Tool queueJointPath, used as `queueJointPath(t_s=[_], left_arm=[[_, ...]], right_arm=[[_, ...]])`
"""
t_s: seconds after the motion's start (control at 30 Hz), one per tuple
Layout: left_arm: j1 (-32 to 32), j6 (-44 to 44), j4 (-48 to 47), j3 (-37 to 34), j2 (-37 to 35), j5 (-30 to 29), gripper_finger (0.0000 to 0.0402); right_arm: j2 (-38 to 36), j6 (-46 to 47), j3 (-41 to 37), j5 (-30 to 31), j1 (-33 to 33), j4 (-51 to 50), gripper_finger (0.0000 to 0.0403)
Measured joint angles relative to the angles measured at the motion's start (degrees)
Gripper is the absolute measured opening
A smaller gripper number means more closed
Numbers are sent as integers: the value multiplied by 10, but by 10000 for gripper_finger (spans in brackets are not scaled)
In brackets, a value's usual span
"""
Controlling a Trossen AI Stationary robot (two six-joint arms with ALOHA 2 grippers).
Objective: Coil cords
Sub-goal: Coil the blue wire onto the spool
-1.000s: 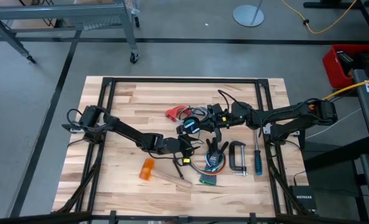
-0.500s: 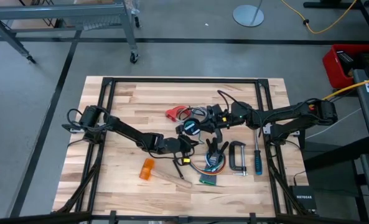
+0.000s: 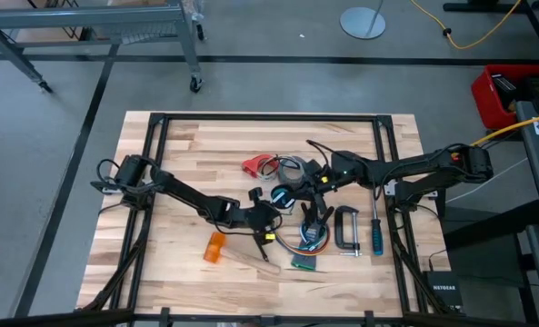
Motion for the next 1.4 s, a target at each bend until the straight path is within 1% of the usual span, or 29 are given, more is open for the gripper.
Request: queueJointPath(t_s=[0.13, 0.23, 0.37, 0.53, 0.73, 0.97, 1.07, 1.2, 1.4], left_arm=[[-6, -2, -49, 0, -13, 0, 2], [-6, -21, -110, 0, -41, -2, 2], [-5, -53, -203, 0, -88, -24, 1], [-4, -89, -287, 0, -130, -32, 0], [13, -132, -336, 0, -147, -34, 0], [64, -193, -334, 1, -148, -35, 0], [83, -214, -318, 1, -148, -32, 0], [101, -208, -255, 1, -148, 6, 0], [122, -198, -163, 1, -148, 41, 0]], right_arm=[[0, 0, 0, -6, 0, -21, 5], [0, 0, 0, -6, 0, -33, 5], [0, 0, 0, -3, 0, -54, 5], [0, -13, 0, 23, 0, -99, 5], [0, -15, 0, 62, 0, -151, 5], [0, -14, 0, 68, 0, -192, 5], [0, -14, 0, 93, 0, -210, 5], [0, -10, 0, 134, 0, -235, 5], [0, 5, 0, 172, 1, -261, 5]])
